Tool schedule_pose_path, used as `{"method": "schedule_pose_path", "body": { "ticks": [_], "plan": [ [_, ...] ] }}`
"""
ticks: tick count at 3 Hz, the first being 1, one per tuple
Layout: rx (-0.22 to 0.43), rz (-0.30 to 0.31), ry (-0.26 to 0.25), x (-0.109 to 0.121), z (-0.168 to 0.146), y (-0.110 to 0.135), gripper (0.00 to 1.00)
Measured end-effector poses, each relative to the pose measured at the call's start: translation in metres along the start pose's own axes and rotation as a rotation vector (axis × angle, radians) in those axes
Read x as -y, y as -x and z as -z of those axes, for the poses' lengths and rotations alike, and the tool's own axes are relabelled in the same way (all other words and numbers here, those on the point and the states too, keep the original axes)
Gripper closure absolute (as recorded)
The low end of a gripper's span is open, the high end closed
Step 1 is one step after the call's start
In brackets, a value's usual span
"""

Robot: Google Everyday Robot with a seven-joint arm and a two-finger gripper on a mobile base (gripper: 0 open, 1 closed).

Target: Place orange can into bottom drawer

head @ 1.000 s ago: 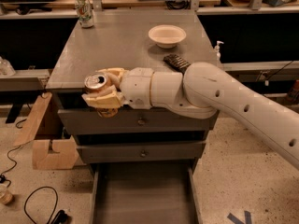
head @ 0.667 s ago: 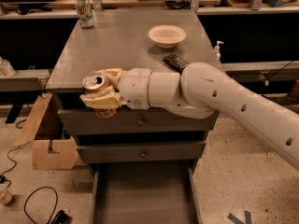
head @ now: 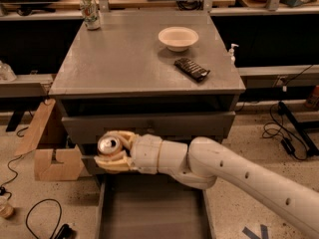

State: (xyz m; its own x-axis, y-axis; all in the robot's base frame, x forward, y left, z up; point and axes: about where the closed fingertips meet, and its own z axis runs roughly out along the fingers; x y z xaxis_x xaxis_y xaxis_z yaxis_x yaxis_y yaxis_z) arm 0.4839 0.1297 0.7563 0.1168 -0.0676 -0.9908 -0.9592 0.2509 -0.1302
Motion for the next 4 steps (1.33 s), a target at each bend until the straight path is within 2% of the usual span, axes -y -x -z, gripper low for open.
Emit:
{"method": "schedule_pose_path", "body": {
  "ticks": [1, 2, 3, 4],
  "plan": [
    [0.063, 0.032, 0.04, -0.012, 0.003, -0.097, 1.0],
    [0.114, -0.035, 0.063, -0.017, 0.002, -0.173, 1.0],
    [0.136, -0.073, 0.061, -0.022, 0.001, -0.185, 1.0],
    [0.134, -0.069, 0.062, -0.021, 0.0, -0.183, 1.0]
  ]
}}
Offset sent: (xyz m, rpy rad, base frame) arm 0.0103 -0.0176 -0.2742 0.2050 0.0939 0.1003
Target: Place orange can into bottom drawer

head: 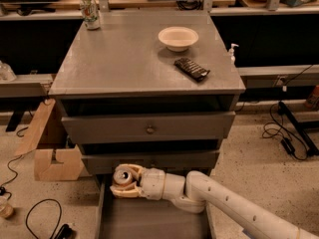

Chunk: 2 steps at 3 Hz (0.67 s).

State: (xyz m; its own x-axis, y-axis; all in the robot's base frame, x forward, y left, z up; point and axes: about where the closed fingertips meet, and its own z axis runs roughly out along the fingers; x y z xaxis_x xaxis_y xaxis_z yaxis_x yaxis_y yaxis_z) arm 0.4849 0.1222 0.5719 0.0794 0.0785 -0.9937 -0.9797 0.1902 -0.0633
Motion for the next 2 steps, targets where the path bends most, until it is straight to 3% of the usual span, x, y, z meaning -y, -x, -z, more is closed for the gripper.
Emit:
{"method": "schedule_pose_path", "body": {
  "ticks": [1, 2],
  "plan": [
    [-0.007, -0.043, 0.0, -0.006, -0.005, -0.035, 1.0],
    [-0.04, -0.147, -0.013, -0.013, -0.002, -0.118, 1.0]
  ]
}}
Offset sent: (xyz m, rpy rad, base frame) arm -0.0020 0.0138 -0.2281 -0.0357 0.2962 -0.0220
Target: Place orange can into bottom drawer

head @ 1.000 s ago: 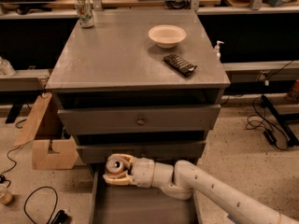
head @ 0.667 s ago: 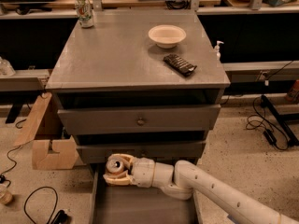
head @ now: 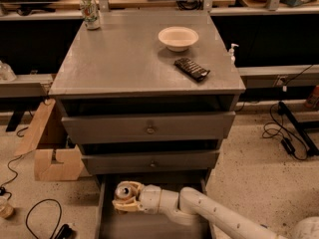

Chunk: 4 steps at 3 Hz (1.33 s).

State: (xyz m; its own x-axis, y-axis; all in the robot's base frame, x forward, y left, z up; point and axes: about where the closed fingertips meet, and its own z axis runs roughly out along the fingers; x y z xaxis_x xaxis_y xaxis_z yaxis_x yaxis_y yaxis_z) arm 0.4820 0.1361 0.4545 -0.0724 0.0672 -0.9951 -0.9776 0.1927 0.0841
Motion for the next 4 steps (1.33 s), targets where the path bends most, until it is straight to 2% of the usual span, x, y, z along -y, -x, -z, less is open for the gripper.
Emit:
{"method": "schedule_pose_path", "body": {
  "ticks": [1, 2, 3, 4],
  "plan": [
    [-0.038, -0.054, 0.001, 0.013, 0.005, -0.074, 1.0],
    [-0.081, -0.055, 0.036, 0.047, 0.008, -0.144, 1.0],
    [-0.093, -0.039, 0.051, 0.071, 0.006, -0.177, 1.0],
    [-0.09, -0.017, 0.038, 0.078, 0.011, -0.202, 1.0]
  ]
}}
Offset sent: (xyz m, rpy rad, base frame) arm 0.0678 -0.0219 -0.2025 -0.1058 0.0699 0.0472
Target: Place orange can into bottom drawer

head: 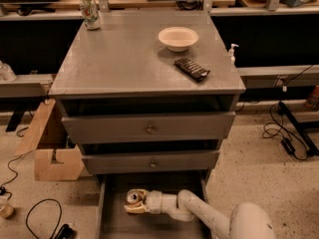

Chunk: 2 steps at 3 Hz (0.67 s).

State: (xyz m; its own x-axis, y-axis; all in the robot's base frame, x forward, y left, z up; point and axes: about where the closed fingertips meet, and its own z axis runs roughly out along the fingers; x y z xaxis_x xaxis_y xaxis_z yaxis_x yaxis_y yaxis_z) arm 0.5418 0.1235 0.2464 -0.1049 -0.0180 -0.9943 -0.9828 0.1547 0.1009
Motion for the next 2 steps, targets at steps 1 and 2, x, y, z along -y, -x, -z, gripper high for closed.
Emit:
{"method": "schedule_pose_path", "body": {
  "ticks": [1, 2],
  "plan": [
    [-0.012, 0.041, -0.019, -0.001, 0.007, -0.015, 1.0],
    [-0.038, 0.079, -0.021, -0.015, 0.013, -0.032, 1.0]
  ]
}}
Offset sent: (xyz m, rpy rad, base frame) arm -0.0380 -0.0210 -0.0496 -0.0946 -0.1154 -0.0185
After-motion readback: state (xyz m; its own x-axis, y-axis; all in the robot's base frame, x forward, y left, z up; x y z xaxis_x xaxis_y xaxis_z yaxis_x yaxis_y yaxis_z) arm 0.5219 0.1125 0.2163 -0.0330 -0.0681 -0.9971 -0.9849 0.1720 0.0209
